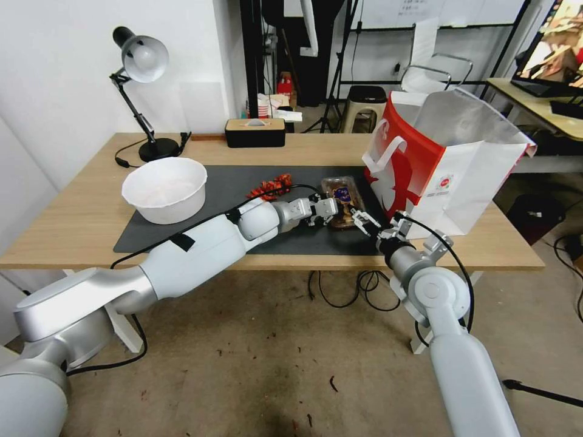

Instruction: Close the disposable takeout box, then place it into the delivery bag.

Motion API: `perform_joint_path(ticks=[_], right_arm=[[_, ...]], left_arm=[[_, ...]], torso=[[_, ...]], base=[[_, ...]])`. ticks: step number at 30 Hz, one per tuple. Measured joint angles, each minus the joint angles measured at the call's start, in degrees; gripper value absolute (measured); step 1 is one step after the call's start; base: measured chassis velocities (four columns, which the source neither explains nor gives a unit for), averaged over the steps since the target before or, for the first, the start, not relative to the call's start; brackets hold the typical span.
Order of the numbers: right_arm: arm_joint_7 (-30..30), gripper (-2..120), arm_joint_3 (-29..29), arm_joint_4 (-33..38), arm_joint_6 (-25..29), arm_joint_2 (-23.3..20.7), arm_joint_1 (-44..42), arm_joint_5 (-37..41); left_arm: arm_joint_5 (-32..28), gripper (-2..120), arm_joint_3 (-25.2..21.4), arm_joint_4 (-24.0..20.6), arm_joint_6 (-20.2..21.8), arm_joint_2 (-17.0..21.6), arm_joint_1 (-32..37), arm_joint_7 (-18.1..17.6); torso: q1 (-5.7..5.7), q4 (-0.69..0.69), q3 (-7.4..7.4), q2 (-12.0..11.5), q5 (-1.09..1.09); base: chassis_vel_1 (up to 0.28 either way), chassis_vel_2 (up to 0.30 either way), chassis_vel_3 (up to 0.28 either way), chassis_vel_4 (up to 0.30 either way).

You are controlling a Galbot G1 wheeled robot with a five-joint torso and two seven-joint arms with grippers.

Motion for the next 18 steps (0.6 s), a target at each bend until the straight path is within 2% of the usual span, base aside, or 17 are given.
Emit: perform_joint_path(ticks=[10, 15, 18], right_arm=[[-0.5, 100, 0.1, -1.1, 0.4, 0.2, 0.1, -0.5], [-0.8, 97, 0.1, -1.8, 0.6, 0.5, 0.7, -0.5], [-1.0, 91, 0.0, -2.4, 0.7, 0.9, 1.1, -0.6]], left_arm=[[-0.2, 0, 0.0, -0.3, 0.2, 0.1, 0.3, 0.0], [-0.4, 0, 0.0, -0.3, 0.2, 0.1, 0.3, 0.0], [-0.5, 0, -0.1, -0.3, 0.2, 0.2, 0.3, 0.1]], torso=[[0.00, 0.00, 0.00, 0.0, -0.01], [0.00, 0.00, 0.00, 0.0, 0.00], [0.00, -0.01, 0.00, 0.0, 0.00]], base=[[0.000, 0.000, 0.000, 0.000], [0.000, 0.000, 0.000, 0.000], [0.000, 0.000, 0.000, 0.000]])
